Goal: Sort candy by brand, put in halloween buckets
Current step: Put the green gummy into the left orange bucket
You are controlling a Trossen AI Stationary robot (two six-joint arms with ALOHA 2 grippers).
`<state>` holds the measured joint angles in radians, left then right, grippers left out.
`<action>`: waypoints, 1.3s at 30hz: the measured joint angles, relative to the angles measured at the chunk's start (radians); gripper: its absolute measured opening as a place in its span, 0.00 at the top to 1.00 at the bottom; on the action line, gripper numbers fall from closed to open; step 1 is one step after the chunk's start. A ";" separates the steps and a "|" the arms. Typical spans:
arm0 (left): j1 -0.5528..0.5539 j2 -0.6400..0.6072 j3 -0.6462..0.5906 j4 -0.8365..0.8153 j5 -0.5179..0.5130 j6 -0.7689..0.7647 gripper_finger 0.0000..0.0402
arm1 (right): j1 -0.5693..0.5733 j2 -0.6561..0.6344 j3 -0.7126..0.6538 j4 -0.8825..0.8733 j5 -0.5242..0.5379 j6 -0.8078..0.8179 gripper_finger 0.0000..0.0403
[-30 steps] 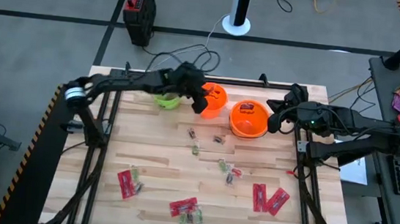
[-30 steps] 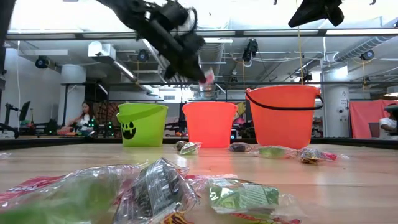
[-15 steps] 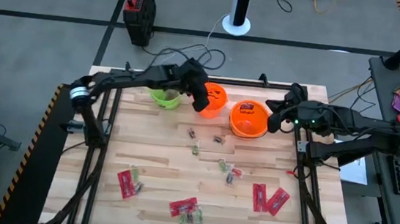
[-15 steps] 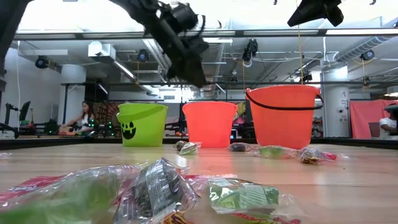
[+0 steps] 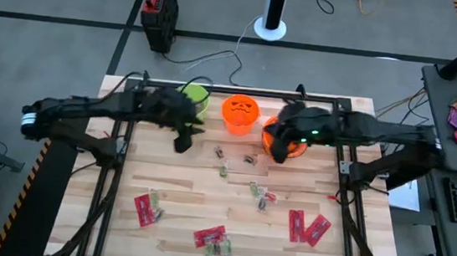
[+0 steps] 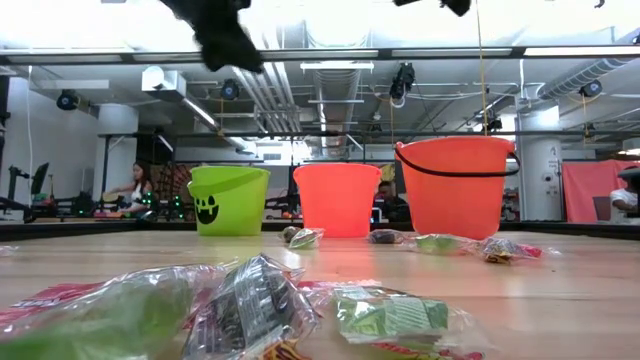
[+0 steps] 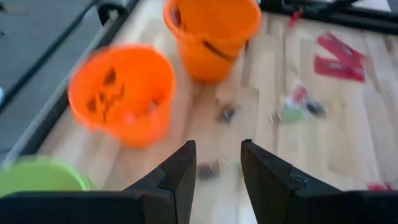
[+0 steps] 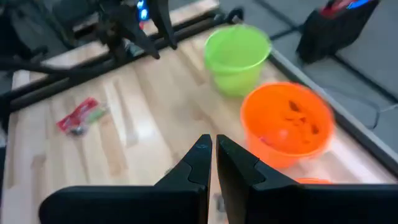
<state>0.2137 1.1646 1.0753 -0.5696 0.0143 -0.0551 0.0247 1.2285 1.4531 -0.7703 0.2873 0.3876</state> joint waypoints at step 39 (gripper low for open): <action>-0.042 -0.504 -0.208 0.043 -0.200 -0.142 0.72 | 0.015 0.950 0.453 -0.179 -0.285 -0.405 0.52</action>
<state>0.1719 0.6604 0.8678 -0.5263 -0.1852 -0.1967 0.0393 2.1789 1.9056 -0.9492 0.0026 -0.0175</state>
